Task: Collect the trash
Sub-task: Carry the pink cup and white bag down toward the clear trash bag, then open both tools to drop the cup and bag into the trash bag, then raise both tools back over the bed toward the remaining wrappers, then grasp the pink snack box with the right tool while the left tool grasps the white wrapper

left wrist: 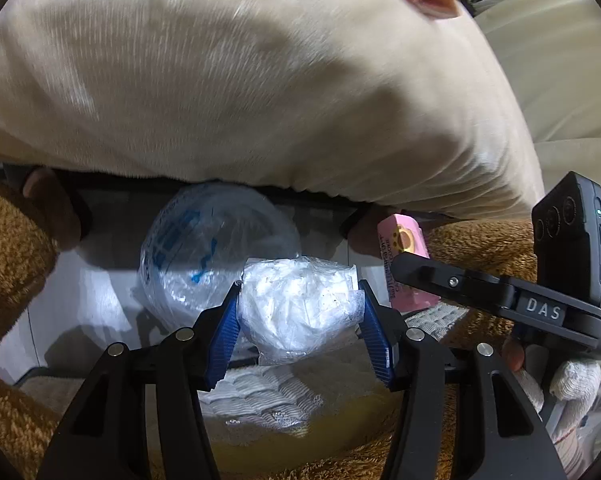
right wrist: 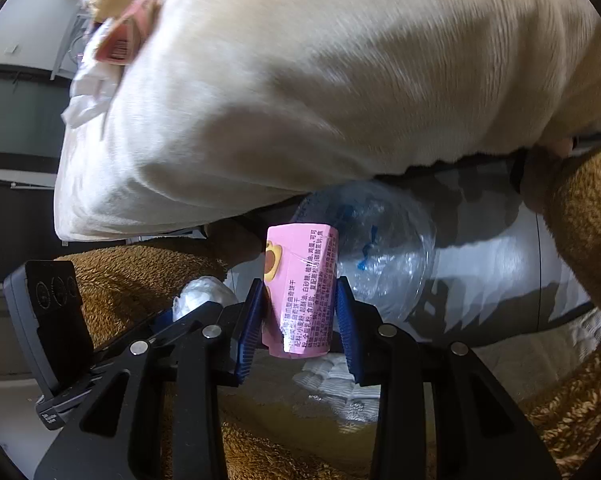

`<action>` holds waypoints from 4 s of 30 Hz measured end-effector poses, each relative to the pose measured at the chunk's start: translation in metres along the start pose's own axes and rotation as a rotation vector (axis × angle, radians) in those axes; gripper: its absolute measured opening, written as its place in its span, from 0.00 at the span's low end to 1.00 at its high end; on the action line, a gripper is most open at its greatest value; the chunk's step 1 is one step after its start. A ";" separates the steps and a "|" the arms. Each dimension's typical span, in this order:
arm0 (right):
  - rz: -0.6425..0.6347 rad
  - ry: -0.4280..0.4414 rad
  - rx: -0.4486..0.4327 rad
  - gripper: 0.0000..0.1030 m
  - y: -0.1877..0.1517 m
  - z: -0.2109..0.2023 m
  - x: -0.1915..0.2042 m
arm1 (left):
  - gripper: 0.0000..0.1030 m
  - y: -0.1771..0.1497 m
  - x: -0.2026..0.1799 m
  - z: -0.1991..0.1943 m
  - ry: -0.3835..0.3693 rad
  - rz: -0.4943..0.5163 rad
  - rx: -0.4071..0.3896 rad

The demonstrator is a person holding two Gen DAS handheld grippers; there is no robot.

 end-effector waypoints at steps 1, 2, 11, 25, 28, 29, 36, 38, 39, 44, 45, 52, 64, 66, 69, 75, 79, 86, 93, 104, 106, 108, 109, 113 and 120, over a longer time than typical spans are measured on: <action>0.012 -0.001 0.011 0.36 -0.001 0.004 -0.003 | 0.53 -0.001 0.002 0.004 0.010 -0.008 0.018; 0.022 -0.003 0.023 0.36 -0.001 0.007 -0.004 | 0.53 -0.002 0.003 0.007 0.020 -0.011 0.033; 0.086 -0.052 0.106 0.36 -0.002 0.028 -0.015 | 0.53 -0.007 0.010 0.021 0.094 -0.014 0.106; 0.082 -0.081 0.103 0.40 -0.004 0.034 -0.016 | 0.62 -0.009 0.017 0.028 0.131 0.007 0.128; 0.086 -0.081 0.095 0.47 -0.003 0.033 -0.017 | 0.62 -0.008 0.017 0.026 0.135 0.009 0.125; 0.085 -0.081 0.093 0.47 -0.003 0.032 -0.017 | 0.62 -0.008 0.017 0.026 0.135 0.008 0.123; 0.077 -0.073 0.075 0.47 -0.001 0.027 -0.015 | 0.62 -0.007 0.016 0.023 0.132 0.012 0.103; 0.076 -0.070 0.070 0.47 -0.001 0.025 -0.014 | 0.62 -0.007 0.014 0.021 0.135 0.019 0.095; 0.075 -0.068 0.068 0.47 -0.001 0.024 -0.014 | 0.62 -0.007 0.013 0.020 0.136 0.023 0.090; 0.056 -0.044 0.047 0.47 -0.002 0.014 -0.011 | 0.62 -0.007 0.009 0.006 0.105 0.041 0.044; 0.050 -0.032 0.044 0.47 -0.002 0.011 -0.010 | 0.62 -0.006 0.008 0.000 0.082 0.044 0.018; -0.020 0.065 -0.043 0.47 -0.002 -0.020 0.004 | 0.62 -0.002 -0.008 -0.039 -0.025 0.098 -0.137; -0.222 0.235 -0.266 0.47 0.008 -0.087 0.042 | 0.61 0.017 -0.021 -0.099 -0.173 0.139 -0.358; -0.253 0.243 -0.298 0.47 0.015 -0.096 0.047 | 0.61 0.023 -0.023 -0.105 -0.177 0.148 -0.380; -0.293 0.243 -0.333 0.47 0.027 -0.105 0.056 | 0.61 0.035 -0.022 -0.112 -0.174 0.160 -0.405; -0.331 0.242 -0.356 0.47 0.056 -0.112 0.066 | 0.61 0.060 -0.023 -0.127 -0.160 0.191 -0.444; -0.339 0.239 -0.348 0.47 0.075 -0.107 0.069 | 0.61 0.078 -0.023 -0.132 -0.156 0.200 -0.464; -0.363 0.209 -0.319 0.51 0.105 -0.084 0.086 | 0.61 0.100 -0.023 -0.135 -0.152 0.206 -0.478; -0.449 0.143 -0.288 0.53 0.124 -0.056 0.109 | 0.61 0.116 -0.020 -0.136 -0.149 0.202 -0.486; -0.562 0.014 -0.269 0.53 0.129 -0.022 0.130 | 0.61 0.121 -0.016 -0.130 -0.155 0.187 -0.472; -0.570 -0.002 -0.262 0.53 0.129 -0.018 0.131 | 0.61 0.121 -0.016 -0.130 -0.155 0.186 -0.470; -0.569 -0.006 -0.254 0.53 0.130 -0.014 0.132 | 0.61 0.121 -0.016 -0.129 -0.156 0.185 -0.469; -0.571 -0.009 -0.253 0.53 0.130 -0.013 0.133 | 0.61 0.121 -0.016 -0.129 -0.157 0.185 -0.469; -0.574 -0.020 -0.254 0.53 0.132 -0.010 0.135 | 0.61 0.121 -0.017 -0.127 -0.154 0.186 -0.463; -0.568 -0.020 -0.266 0.43 0.134 -0.011 0.132 | 0.61 0.122 -0.017 -0.126 -0.147 0.184 -0.456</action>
Point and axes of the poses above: each gripper's, at about its wrist camera, not at the fingertips, and z roughly the way its jaws point, x to its left, y to its top, the point moved 2 cm from there along z, roughly the way its jaws point, and after that the axes turned 13 degrees about -x, right-handed, at the moved point
